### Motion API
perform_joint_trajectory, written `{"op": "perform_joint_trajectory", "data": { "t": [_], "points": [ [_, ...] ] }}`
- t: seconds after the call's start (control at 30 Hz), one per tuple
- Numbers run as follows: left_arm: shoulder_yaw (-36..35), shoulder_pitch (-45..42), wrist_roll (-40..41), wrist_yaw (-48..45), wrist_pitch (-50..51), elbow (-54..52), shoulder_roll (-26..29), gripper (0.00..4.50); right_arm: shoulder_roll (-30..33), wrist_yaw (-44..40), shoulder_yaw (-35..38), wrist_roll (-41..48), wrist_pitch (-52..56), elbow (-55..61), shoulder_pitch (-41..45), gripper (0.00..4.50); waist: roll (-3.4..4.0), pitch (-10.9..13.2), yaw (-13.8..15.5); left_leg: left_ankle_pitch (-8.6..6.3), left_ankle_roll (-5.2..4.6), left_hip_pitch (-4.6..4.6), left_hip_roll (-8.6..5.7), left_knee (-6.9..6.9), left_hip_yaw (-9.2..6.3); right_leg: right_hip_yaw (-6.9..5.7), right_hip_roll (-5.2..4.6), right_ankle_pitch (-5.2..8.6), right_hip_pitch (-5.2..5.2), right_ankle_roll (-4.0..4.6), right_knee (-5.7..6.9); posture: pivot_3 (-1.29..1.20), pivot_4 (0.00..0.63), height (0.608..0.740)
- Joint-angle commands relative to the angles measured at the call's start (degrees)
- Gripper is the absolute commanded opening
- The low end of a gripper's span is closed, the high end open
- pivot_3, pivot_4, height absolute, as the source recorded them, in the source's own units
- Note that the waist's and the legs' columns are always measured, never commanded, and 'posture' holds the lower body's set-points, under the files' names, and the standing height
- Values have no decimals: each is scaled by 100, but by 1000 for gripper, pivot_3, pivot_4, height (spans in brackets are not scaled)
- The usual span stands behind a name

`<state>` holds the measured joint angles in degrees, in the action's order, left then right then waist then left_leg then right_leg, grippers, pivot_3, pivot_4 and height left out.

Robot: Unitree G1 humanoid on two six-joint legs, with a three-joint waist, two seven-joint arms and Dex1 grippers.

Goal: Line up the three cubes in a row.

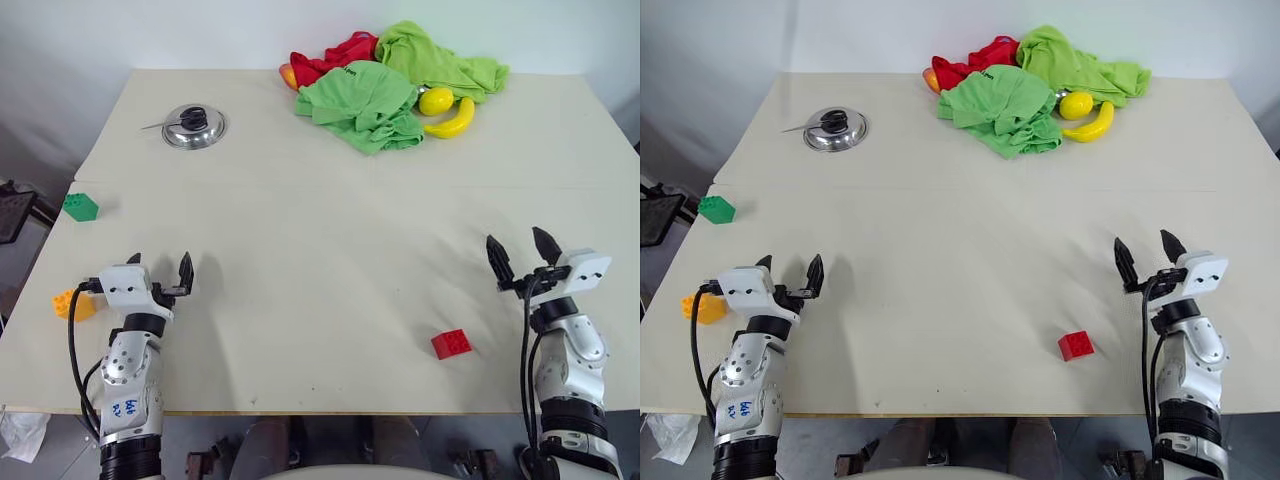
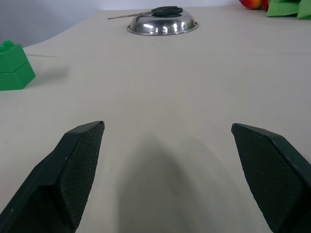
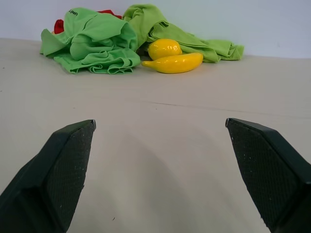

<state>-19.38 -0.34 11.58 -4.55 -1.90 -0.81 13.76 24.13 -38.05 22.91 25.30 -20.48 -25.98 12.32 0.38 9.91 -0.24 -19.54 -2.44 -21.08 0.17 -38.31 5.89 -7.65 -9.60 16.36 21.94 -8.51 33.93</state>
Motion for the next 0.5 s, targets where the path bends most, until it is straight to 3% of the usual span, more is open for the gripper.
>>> {"op": "perform_joint_trajectory", "data": {
  "t": [0.03,0.13,0.23,0.5],
  "points": [
    [-79,-19,3,94,44,-101,-9,4468,5,29,145,79,-164,216,-63,4500,0,0,0,0,0,1,0,0,0,0,0,0,0,0,0,0,150,740],
    [-106,-121,454,-241,3,-138,-79,4468,57,5,198,141,-159,267,-91,4500,0,0,0,0,0,0,1,-2,0,0,0,0,0,0,1,0,150,740],
    [104,-47,991,-1321,-97,-425,162,4468,233,-269,263,428,102,700,-309,4500,0,0,18,0,0,-4,0,-4,-4,-3,-2,0,0,0,1,0,150,740],
    [721,-176,1818,-4611,46,-612,1803,4468,1660,-1408,714,1309,1566,2488,-1514,4500,1,1,19,-4,-6,-9,-4,-6,-8,-9,-4,0,-1,1,-5,0,150,740]
  ]
}}
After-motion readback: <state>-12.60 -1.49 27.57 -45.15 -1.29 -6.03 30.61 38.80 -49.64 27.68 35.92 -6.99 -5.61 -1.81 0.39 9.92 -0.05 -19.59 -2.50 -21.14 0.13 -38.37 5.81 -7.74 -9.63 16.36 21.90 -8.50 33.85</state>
